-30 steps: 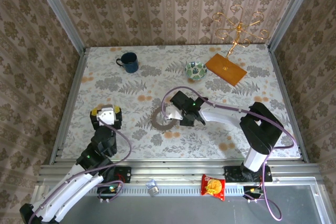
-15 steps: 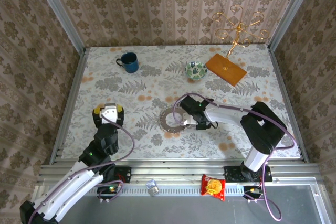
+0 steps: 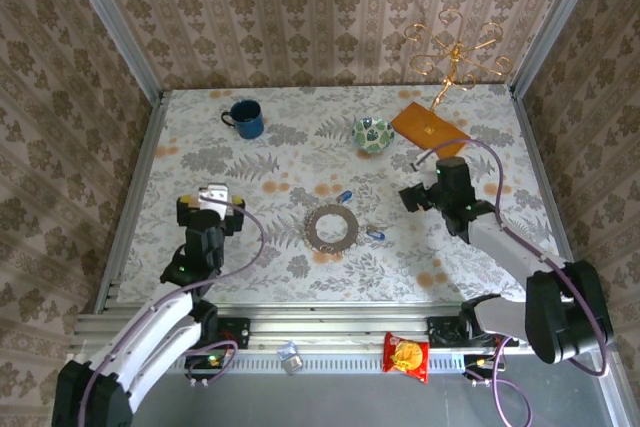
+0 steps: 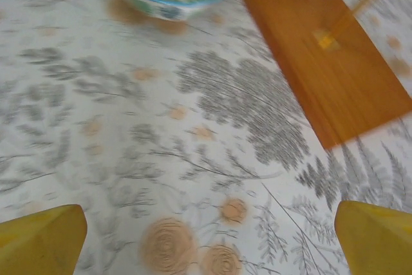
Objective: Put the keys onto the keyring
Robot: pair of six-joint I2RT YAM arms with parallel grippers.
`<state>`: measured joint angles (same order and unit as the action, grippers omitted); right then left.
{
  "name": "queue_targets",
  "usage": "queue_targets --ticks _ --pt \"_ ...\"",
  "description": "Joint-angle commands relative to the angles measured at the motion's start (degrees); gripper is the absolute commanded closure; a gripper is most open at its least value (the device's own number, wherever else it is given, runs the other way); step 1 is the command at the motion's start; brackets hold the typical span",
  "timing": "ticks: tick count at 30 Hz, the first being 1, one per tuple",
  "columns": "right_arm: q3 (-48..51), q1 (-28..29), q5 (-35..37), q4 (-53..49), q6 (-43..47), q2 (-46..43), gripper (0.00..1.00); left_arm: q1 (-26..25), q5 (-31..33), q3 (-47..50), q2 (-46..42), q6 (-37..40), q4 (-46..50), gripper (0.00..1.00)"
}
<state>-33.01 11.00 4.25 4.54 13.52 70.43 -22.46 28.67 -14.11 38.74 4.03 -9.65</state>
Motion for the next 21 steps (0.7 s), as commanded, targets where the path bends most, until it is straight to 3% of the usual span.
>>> queue_targets --ticks 1,5,11,16,19,21 --pt "3.67 -4.08 0.77 18.06 -9.47 2.78 0.00 7.01 -9.89 -2.04 3.66 -1.28 -5.84 0.00" --pt "10.12 -7.82 -1.66 39.66 -12.21 8.74 0.00 13.47 -13.38 -0.80 9.83 -2.93 -12.65 0.00" --pt "13.24 -9.22 -6.28 50.72 -11.90 16.75 0.00 16.23 -15.90 -0.54 23.79 -1.86 -28.26 0.00" --pt "13.88 -9.25 -7.29 51.60 -11.64 16.66 0.00 16.83 -18.14 -2.72 38.35 0.79 -42.23 0.00" --pt "12.82 -9.42 -6.84 49.67 -12.11 16.75 0.00 16.87 -18.39 -5.00 43.02 1.70 -43.30 0.00" --pt "12.60 -9.60 -7.13 49.42 -12.19 16.85 0.00 17.83 -20.18 -4.42 48.31 1.14 -48.94 0.00"
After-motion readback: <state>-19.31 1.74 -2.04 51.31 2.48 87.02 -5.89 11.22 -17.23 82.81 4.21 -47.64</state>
